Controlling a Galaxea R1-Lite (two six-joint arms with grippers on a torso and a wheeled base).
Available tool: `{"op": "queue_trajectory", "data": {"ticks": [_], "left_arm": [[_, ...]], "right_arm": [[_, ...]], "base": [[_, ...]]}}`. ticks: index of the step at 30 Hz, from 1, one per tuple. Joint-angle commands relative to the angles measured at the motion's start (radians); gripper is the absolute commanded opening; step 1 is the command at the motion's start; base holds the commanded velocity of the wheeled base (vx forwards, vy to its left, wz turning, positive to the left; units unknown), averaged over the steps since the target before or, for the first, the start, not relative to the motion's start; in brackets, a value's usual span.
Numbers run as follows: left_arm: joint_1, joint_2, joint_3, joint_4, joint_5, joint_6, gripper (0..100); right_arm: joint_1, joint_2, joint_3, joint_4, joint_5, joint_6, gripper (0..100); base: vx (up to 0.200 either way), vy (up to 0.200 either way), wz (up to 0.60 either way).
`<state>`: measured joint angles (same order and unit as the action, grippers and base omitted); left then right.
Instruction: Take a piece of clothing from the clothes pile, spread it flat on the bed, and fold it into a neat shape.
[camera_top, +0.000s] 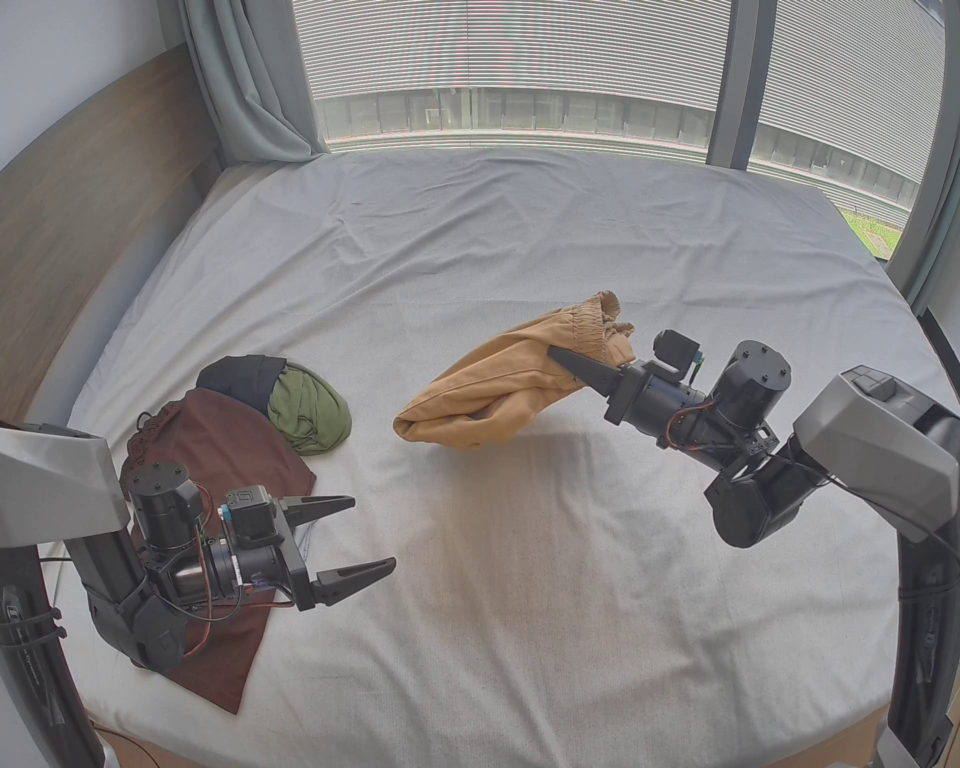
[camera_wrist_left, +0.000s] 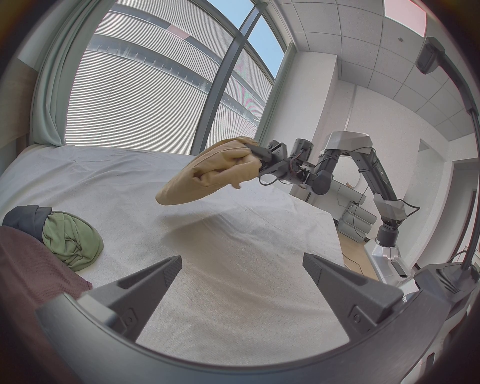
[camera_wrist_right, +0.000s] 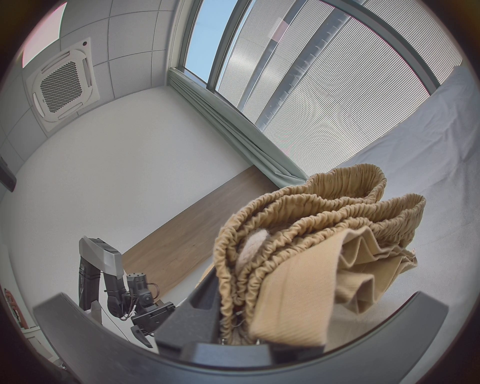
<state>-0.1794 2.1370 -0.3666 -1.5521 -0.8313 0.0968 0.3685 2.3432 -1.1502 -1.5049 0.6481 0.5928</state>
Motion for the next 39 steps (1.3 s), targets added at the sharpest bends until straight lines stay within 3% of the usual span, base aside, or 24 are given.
{"op": "queue_trajectory", "data": {"ticks": [1, 23, 39], "left_arm": [[0.000, 0.004, 0.002, 0.000, 0.000, 0.000, 100], [-0.005, 0.014, 0.008, 0.000, -0.002, -0.002, 100], [-0.008, 0.012, 0.014, 0.000, 0.000, -0.002, 100]], "right_arm": [[-0.014, 0.122, -0.100, 0.018, 0.002, 0.013, 0], [-0.036, 0.192, -0.204, 0.035, 0.007, 0.015, 0], [-0.072, 0.237, -0.542, 0.226, 0.016, 0.016, 0]], "base": [[0.000, 0.000, 0.00], [0.000, 0.000, 0.00], [0.000, 0.000, 0.00]]}}
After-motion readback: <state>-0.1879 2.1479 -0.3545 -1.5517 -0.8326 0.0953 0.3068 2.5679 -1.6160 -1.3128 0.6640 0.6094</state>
